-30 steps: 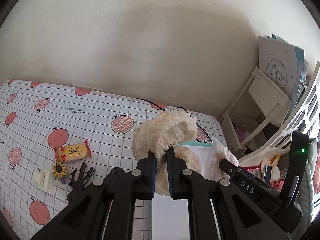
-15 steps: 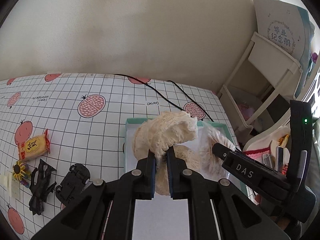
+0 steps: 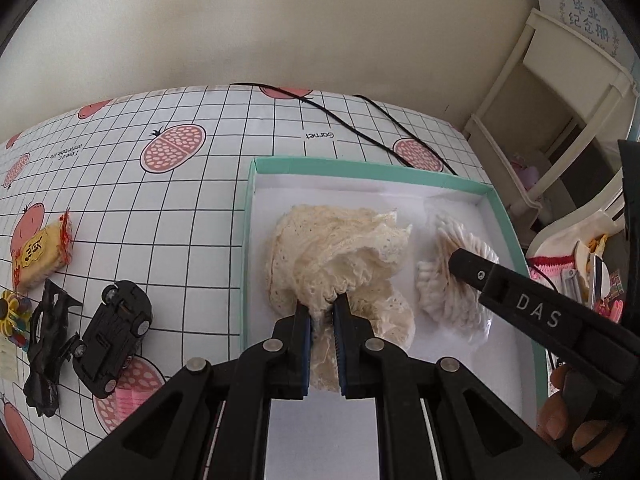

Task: Organize objects
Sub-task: 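Lift the lace hat and swab bag and carry both over the teal tray, then lower both items into the tray and open both grippers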

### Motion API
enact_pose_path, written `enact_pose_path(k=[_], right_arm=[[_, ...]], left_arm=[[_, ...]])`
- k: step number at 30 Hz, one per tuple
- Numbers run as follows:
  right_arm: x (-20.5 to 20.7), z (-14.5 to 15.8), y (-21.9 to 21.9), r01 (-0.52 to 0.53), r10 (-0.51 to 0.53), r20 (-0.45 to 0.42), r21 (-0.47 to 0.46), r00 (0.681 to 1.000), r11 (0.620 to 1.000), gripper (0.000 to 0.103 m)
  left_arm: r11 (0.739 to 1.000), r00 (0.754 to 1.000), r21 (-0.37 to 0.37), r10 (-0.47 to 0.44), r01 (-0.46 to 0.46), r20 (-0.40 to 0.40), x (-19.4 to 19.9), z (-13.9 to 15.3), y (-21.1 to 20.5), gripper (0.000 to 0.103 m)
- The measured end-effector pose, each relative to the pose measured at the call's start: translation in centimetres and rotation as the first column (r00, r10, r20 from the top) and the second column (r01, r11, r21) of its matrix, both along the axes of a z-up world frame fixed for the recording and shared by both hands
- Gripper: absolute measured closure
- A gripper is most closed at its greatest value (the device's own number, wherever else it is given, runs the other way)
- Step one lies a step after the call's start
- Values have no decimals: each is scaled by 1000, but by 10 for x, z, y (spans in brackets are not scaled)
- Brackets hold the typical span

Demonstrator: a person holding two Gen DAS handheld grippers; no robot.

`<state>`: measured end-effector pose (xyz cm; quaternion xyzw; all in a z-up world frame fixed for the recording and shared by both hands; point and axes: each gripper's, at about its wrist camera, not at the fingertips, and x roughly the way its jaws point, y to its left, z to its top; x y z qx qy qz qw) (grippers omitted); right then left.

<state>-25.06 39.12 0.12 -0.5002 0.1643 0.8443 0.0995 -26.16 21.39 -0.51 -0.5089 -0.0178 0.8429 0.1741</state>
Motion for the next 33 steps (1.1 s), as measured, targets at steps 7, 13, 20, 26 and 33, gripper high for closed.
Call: enact_pose_path(k=[7,13,20,26,33], right_arm=[[0,2,1,-1,1,-5,-2,1000,1000,47],[2,14,5,-1,0,-25,-20,1000,1000,39],[8,47,1,-25,22,-90,-22,996,999,34],[18,80,-8,-58,59,-131,10,990,998,35],[22,91,-19,-78,83,-122,49,989,996,35]], left_arm=[[1000,1000,-10,-2,2,-1,2,2,-1,92],[1000,1000,2,-9,9,9,3,17,-1,86],[998,1000,54,8,-7,-13,6,51,-9,75],[994,995,96,59,-51,-80,8,89,-29,73],[990,987,74,125,-117,-106,8,102,-52,56]])
